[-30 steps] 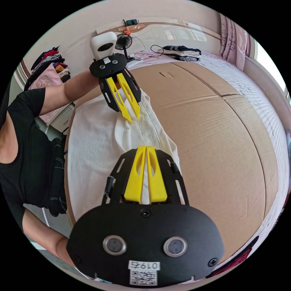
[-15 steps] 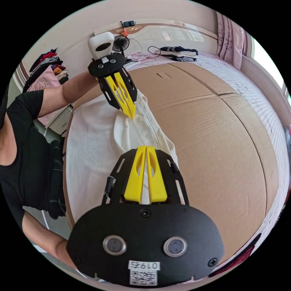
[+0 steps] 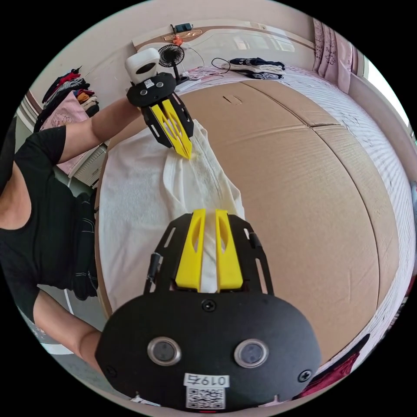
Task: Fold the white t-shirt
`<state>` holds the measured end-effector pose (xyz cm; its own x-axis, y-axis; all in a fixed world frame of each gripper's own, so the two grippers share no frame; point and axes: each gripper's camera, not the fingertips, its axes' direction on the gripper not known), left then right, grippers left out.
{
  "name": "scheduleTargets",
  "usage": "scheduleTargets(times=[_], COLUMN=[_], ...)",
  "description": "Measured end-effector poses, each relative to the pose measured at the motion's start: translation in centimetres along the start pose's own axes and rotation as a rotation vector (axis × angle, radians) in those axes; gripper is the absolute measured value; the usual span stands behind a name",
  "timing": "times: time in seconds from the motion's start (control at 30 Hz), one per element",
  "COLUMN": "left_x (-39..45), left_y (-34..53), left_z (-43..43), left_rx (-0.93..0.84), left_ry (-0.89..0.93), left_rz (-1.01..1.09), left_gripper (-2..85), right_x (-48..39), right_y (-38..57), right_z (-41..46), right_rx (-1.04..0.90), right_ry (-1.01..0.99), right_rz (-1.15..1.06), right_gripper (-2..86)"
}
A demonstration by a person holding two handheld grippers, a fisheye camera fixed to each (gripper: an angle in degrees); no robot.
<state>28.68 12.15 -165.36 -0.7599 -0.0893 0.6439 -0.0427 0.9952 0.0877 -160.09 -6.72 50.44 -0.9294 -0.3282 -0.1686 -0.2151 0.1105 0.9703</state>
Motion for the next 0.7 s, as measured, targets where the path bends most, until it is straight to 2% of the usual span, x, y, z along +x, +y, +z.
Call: scheduleTargets(times=[0.27,0.7], left_x=[0.5,1.1], left_y=[0.0,-0.1], left_z=[0.1,-0.5], left_rx=[-0.001,0.001], left_ry=[0.001,0.003], left_rz=[0.005,0.013], left_gripper=[0.9,0.9], right_x=[2.2,2.8], right_y=[-0.3,-1.1], right_z=[-1.1,-2.6], right_rx=[-0.089,-0.074], right_ry=[-0.063,-0.054], right_rz=[-0.036,-0.035], right_gripper=[1.7,2.4])
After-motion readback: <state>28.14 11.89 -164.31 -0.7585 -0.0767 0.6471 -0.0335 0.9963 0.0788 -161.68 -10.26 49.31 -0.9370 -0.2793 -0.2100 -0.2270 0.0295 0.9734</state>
